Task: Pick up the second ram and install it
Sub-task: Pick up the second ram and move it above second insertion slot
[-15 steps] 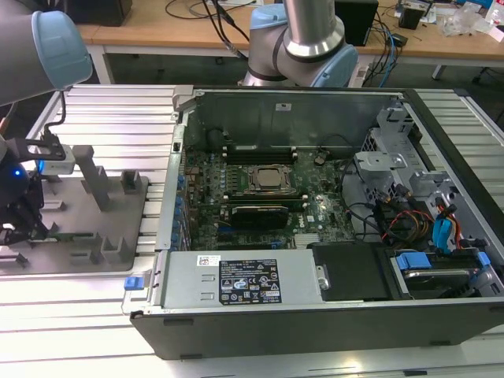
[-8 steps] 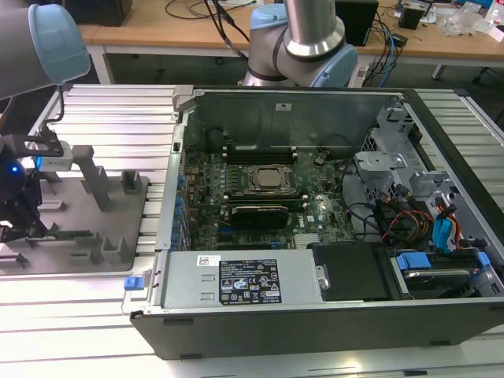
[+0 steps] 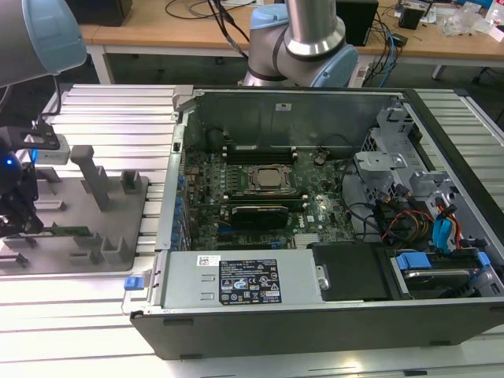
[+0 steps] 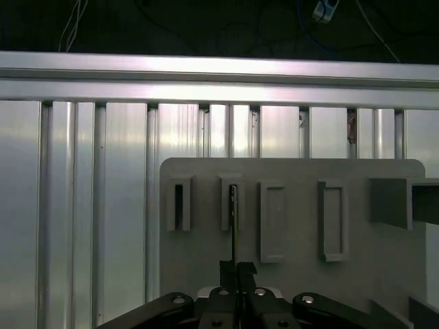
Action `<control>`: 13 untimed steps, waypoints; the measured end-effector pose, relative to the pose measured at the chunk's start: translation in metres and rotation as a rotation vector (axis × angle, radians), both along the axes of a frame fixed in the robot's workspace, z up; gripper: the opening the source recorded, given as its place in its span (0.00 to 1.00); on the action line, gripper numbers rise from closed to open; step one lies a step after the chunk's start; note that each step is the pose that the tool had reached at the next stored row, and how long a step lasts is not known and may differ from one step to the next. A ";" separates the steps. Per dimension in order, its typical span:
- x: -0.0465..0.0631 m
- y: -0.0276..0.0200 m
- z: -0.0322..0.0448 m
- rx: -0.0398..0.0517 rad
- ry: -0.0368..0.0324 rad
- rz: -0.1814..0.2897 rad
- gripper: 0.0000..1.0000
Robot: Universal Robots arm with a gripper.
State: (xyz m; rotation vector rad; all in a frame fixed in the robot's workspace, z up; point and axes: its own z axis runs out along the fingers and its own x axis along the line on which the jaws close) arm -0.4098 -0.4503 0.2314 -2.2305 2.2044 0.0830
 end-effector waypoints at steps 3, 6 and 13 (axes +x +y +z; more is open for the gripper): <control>0.000 0.0000 0.0032 0.0000 -0.0001 0.000 0.09; 0.000 0.0000 0.0076 0.0000 0.0000 0.000 0.09; 0.000 0.0000 0.0149 0.0000 -0.0001 0.000 0.09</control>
